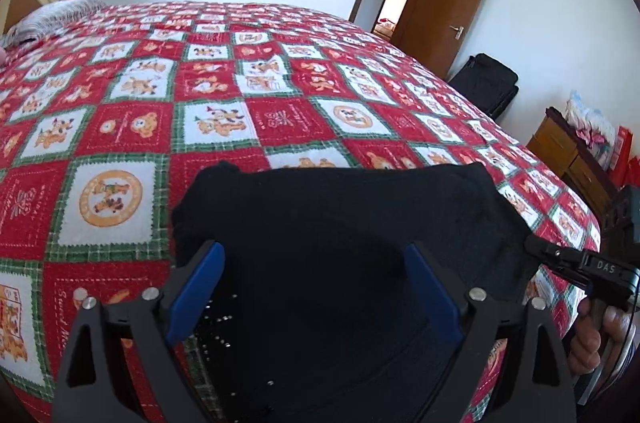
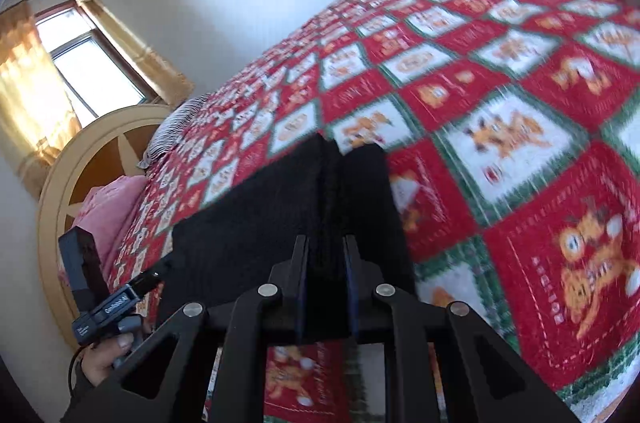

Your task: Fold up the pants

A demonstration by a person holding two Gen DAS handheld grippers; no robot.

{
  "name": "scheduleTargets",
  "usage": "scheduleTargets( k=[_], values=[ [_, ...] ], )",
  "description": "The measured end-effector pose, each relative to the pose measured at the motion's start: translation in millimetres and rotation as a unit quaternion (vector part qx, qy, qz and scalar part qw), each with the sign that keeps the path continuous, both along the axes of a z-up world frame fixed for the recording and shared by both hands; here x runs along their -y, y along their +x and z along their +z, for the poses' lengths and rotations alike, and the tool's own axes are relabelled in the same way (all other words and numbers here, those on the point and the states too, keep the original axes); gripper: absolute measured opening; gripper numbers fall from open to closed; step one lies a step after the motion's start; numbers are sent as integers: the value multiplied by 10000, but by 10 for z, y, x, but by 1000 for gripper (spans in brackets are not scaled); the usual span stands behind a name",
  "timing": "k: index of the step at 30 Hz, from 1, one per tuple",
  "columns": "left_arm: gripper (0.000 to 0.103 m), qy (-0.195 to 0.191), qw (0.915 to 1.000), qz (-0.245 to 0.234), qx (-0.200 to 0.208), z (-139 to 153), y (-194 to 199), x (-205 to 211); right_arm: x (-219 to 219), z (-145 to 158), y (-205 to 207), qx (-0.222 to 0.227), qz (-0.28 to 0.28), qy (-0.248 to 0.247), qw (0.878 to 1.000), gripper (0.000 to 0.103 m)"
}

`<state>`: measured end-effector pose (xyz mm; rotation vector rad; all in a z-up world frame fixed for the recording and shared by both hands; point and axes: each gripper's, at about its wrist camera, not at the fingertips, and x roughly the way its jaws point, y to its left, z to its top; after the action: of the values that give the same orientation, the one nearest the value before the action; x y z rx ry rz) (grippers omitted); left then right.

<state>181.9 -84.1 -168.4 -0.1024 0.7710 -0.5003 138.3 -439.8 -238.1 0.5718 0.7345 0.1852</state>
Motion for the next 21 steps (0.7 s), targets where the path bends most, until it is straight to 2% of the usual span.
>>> scheduleTargets(
  k=[3,7,8,10,14,16,18,21],
  values=[
    [94,-89,9999,10,59,53,-28,-35,65,16,-79,101,-15,113,9999,14],
    [97,-79,9999,74,59,39,-16,-54,46,346,-241,816,-46,-143,9966,14],
    [97,-47,9999,92,38,17,-5,-51,51,381,-251,878,-76,-209,9959,14],
    [97,7,10000,63,-35,-46,20,-37,75,330,-182,670,-102,-297,9973,14],
    [103,209,9997,61,-144,-171,63,-19,171,-65,-2,-156,-95,-143,9997,15],
    [103,137,9997,69,-194,-196,67,-46,203,-53,6,-143,-81,-188,9997,25],
    [103,132,9997,79,-195,-181,45,-60,235,31,-21,-87,-253,-454,9986,49],
    [103,181,9996,101,-205,-157,21,-50,306,196,-116,138,-725,-805,9940,50]
  ],
)
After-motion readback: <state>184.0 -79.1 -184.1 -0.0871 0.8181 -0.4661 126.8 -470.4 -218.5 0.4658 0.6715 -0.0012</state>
